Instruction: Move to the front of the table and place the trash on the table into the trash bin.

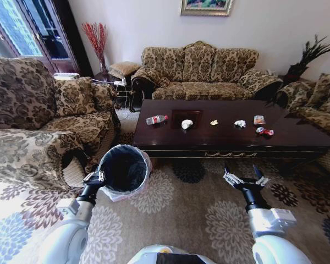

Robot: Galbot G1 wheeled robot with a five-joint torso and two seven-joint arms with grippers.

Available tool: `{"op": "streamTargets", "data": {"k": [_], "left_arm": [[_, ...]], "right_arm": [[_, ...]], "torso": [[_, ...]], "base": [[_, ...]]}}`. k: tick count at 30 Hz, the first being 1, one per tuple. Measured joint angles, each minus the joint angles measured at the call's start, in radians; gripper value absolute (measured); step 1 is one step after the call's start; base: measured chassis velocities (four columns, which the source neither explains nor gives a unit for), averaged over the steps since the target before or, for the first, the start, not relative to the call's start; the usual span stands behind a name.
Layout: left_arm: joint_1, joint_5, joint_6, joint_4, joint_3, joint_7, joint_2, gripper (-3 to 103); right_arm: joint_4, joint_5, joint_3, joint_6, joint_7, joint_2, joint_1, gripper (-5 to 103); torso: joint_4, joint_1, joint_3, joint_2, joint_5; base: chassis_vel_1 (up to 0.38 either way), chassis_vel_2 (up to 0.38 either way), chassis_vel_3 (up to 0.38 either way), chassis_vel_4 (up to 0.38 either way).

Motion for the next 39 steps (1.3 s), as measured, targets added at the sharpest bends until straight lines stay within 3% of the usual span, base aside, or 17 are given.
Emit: {"op": "streamTargets", "data": {"k": [39], "left_arm": [[-0.008,-0.01,0.002,0.008,-0.004,0.008,0.011,3]], "right_arm": [[0.004,-0.007,-0.002,-0.002,-0.008,-0.007,0.001,100]], "torso": [[0.0,0.073,0.101,0.174,0.0]], "base": [[0.0,0.0,0.0,0.0]]}}
